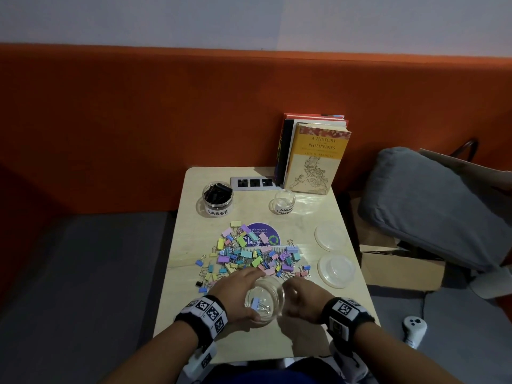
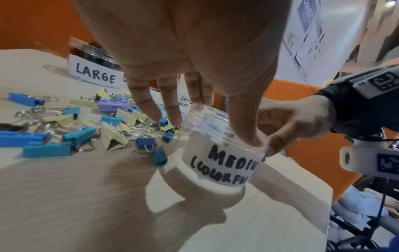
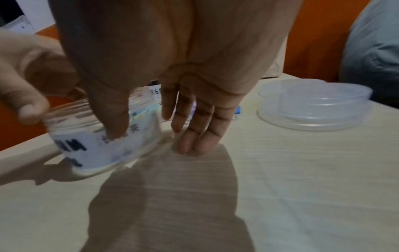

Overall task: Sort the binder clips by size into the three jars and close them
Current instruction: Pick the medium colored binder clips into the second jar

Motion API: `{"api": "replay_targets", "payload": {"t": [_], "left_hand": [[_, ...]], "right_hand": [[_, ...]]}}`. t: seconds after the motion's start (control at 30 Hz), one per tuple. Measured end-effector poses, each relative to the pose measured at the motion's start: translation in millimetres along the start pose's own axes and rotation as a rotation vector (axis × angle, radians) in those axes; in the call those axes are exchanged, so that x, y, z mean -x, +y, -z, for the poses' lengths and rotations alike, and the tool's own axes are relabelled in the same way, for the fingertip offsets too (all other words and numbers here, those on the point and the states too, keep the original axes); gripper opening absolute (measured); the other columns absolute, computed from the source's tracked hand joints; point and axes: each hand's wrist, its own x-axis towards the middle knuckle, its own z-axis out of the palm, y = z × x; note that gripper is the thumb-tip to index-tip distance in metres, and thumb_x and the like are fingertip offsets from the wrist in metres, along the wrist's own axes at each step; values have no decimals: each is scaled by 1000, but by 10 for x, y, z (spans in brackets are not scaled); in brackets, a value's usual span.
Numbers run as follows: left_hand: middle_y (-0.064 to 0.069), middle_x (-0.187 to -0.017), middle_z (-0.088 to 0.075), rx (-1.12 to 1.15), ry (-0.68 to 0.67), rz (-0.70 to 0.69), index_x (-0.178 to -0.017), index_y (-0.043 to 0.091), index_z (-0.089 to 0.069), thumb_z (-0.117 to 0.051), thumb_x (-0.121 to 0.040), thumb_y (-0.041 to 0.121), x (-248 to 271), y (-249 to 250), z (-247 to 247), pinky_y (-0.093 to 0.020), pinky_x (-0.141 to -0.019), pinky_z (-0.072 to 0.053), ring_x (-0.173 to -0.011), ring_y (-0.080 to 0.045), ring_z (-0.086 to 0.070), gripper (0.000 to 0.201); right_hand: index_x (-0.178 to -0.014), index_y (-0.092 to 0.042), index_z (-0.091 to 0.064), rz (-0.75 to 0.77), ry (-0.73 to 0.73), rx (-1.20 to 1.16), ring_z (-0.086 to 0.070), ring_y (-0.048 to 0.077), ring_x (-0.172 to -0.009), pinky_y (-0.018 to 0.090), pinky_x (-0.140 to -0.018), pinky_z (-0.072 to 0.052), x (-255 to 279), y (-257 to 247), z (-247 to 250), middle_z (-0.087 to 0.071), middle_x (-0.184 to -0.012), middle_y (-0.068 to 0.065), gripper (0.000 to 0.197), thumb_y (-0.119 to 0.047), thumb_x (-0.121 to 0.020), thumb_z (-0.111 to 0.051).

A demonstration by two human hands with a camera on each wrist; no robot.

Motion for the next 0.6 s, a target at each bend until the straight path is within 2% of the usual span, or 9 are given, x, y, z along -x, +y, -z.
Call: {"api": "replay_targets", "payload": {"t": [0.07,0.17,0.27,0.33,0.4,0.53,0.6], "left_hand": [[13,-147,-37,-4,9,19,-145,35,-34,-84,-67,51,16,33,12,-33,-106,-40,-131,-15,-42,95],[10,-149,-35,-30,-5,78,-141,39,-34,-84,-62,54,8,102,40,-37,-108,-41,-134,-19,-42,95],[6,-152,-32,-63,-29,130,-142,40,-32,-86,-64,48,-10,179,51,-38,-109,-40,-136,-22,-40,96],[6,-151,-33,-78,-29,154,-145,42,-30,-86,-66,44,4,223,45,-38,-109,-40,-134,-23,-42,96],[8,-148,-34,-73,-22,188,-146,43,-32,-85,-68,43,19,269,37,-37,-106,-42,-130,-21,-46,94],[11,-149,-35,-92,-32,248,-147,43,-33,-86,-68,40,22,333,57,-36,-106,-43,-130,-19,-47,95],[11,-153,-32,-118,-48,280,-148,43,-32,-86,-69,40,23,387,82,-38,-109,-41,-134,-21,-45,97]], "right_hand": [[-119,-18,-61,-18,-23,78,-60,19,-104,30,-88,-50,54,187,64,-64,-119,3,36,-35,-88,-64],[-111,-18,-66,-32,-51,169,-64,20,-98,31,-86,-52,101,445,142,-68,-110,3,26,-32,-90,-60],[-114,-17,-65,27,-40,230,-60,21,-104,31,-88,-51,102,598,168,-61,-116,3,27,-29,-92,-57],[-122,-16,-62,117,-30,257,-57,23,-107,31,-92,-49,79,655,120,-52,-123,3,31,-25,-93,-56],[-124,-14,-60,168,-7,293,-58,25,-107,33,-93,-50,47,682,53,-51,-126,4,32,-23,-94,-53],[-115,-11,-63,168,11,362,-61,27,-100,35,-87,-53,-134,672,50,-57,-116,8,27,-23,-95,-50],[-111,-14,-63,176,71,313,-60,25,-100,34,-82,-53,-247,673,98,-56,-111,6,24,-26,-95,-50]]}}
